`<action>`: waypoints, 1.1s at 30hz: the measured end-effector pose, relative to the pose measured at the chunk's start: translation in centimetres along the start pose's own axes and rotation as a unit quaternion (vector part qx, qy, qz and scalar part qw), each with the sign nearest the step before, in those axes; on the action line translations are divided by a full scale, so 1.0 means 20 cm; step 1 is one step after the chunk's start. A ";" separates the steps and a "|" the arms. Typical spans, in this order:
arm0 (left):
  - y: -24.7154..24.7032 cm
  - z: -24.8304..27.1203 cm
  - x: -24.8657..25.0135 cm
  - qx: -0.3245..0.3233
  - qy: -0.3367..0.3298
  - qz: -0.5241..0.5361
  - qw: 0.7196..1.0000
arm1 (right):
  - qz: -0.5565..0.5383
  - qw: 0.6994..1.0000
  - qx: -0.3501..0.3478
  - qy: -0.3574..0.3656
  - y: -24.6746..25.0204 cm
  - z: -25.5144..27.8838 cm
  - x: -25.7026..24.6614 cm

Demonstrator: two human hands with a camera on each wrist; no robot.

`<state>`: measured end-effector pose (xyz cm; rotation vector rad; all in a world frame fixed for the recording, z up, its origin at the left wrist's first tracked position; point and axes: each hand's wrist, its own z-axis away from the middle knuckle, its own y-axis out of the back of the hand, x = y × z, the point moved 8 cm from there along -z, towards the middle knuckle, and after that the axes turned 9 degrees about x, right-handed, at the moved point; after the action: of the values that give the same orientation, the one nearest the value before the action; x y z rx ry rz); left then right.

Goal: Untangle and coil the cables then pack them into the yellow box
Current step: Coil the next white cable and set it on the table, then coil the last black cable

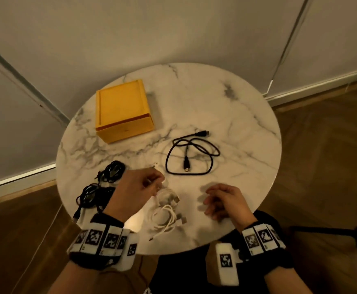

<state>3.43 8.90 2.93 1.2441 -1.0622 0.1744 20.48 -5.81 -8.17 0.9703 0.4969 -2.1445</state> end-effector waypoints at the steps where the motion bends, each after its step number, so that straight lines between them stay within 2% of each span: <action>1: -0.01 -0.08 0.06 -0.007 -0.023 -0.010 1.000 | -0.010 1.000 0.019 0.012 0.02 -0.03 -0.04; 4: -0.05 -0.33 0.22 -0.011 -0.080 -0.062 0.995 | -0.005 1.000 0.022 0.018 0.03 -0.07 -0.10; 7: -0.15 -0.54 0.25 -0.011 -0.092 -0.191 0.977 | 0.023 1.000 0.009 0.019 0.01 -0.09 -0.07; 9: -0.27 -0.64 0.18 -0.076 -0.060 -0.297 0.950 | 0.027 0.999 0.010 0.020 0.02 -0.10 -0.05; 10: -0.31 -0.66 0.16 -0.108 -0.035 -0.310 0.944 | 0.028 0.999 0.007 0.018 0.02 -0.10 -0.04; 12: -0.34 -0.68 0.17 -0.141 -0.009 -0.255 0.957 | 0.021 1.000 -0.001 0.019 0.02 -0.11 -0.04; 15: -0.30 -0.68 0.33 -0.103 -0.059 -0.160 0.980 | -0.004 1.000 -0.010 0.018 0.02 -0.12 -0.03; 18: -0.22 -0.58 0.52 -0.080 -0.100 -0.037 0.991 | -0.032 0.999 0.006 0.028 0.04 -0.11 -0.03; 19: -0.21 -0.53 0.58 -0.084 -0.109 0.001 0.991 | -0.026 0.998 0.035 0.050 0.07 -0.11 -0.04; 21: -0.20 -0.42 0.67 -0.101 -0.125 0.048 0.986 | 0.019 0.982 0.125 0.140 0.19 -0.06 -0.10; 23: -0.20 -0.35 0.70 -0.099 -0.123 0.092 0.983 | -0.018 0.959 0.186 0.214 0.33 0.05 -0.20; 25: -0.22 -0.31 0.68 -0.088 -0.101 0.126 0.983 | -0.141 0.943 0.171 0.249 0.42 0.18 -0.28; 27: -0.26 -0.29 0.65 -0.100 -0.079 0.141 0.982 | -0.230 0.930 0.122 0.260 0.45 0.29 -0.36; 30: -0.34 -0.25 0.60 -0.125 -0.050 0.156 0.979 | -0.251 0.922 0.051 0.289 0.41 0.42 -0.43; 33: -0.39 -0.18 0.55 -0.146 -0.023 0.144 0.978 | -0.259 0.922 0.023 0.285 0.36 0.47 -0.46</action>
<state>16.46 4.36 5.89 0.8306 -1.2575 0.2039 25.39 -12.00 4.62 1.6503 1.0915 -2.3030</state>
